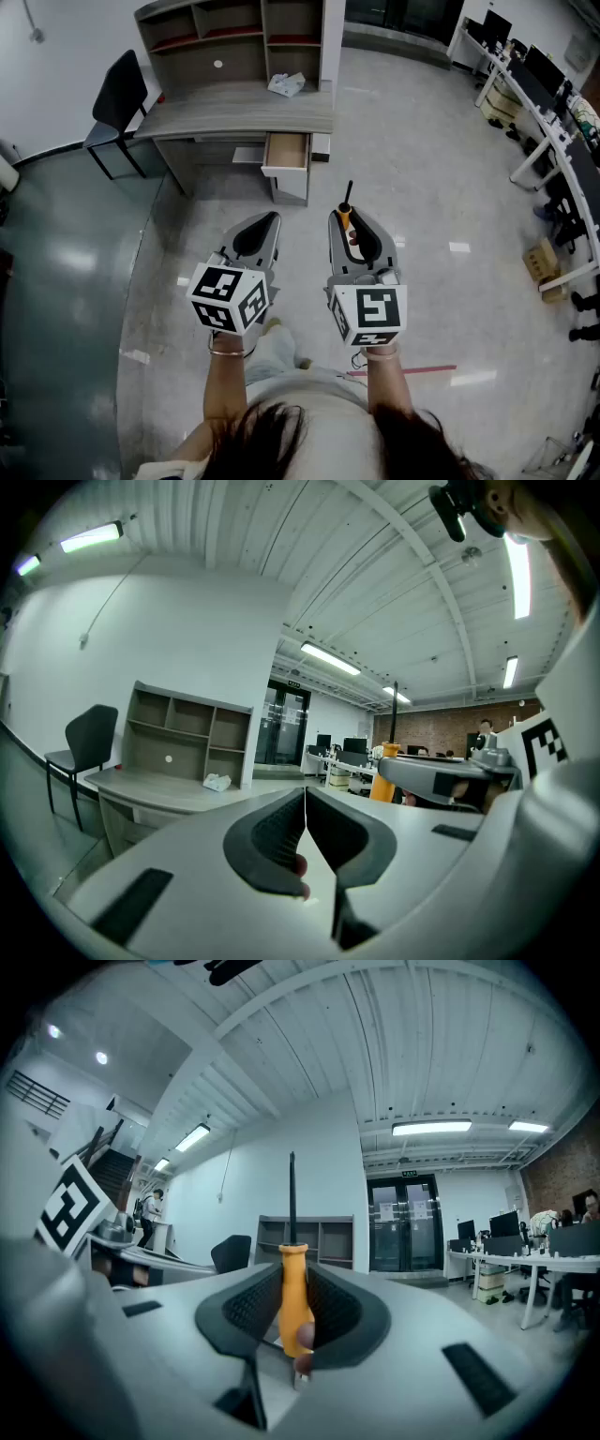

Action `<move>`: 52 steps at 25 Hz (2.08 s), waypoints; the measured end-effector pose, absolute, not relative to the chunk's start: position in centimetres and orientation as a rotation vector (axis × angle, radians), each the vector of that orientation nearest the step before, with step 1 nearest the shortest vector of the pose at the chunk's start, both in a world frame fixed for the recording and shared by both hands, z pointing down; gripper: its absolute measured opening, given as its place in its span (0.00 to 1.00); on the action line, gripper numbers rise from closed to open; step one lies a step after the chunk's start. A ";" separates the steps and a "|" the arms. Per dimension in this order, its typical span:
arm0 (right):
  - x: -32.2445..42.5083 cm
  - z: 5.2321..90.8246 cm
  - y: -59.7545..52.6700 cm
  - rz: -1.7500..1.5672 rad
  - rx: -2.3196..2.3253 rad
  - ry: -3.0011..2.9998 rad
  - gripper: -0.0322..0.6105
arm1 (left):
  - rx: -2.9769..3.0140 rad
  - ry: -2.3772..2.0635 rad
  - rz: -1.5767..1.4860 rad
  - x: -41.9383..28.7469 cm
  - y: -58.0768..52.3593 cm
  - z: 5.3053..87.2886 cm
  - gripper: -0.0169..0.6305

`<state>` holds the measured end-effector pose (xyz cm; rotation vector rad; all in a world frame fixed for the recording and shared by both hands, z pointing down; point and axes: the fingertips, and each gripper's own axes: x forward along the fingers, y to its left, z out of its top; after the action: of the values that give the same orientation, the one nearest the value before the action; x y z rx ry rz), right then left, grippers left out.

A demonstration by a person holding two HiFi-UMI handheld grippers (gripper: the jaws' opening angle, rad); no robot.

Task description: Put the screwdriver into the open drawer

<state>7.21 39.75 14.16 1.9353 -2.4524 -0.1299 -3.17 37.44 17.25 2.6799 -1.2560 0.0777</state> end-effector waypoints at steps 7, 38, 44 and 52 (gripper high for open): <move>5.9 14.4 36.7 -0.134 1.927 -2.464 0.21 | 2.705 -1.224 0.074 -3.2 34.3 17.0 0.06; -3.2 14.6 23.8 -0.109 1.999 -2.349 0.21 | 2.734 -1.100 0.107 -13.1 21.8 17.7 0.06; -2.6 15.4 20.8 -0.107 1.991 -2.357 0.21 | 2.719 -1.123 0.117 -12.9 18.7 18.6 0.06; -0.2 16.5 14.2 -0.071 1.979 -2.363 0.21 | 2.707 -1.148 0.136 -11.1 12.4 18.7 0.06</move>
<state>-0.21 14.21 16.46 1.9788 -2.3632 -0.0706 -11.08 12.40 18.74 2.7068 -1.1484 0.1357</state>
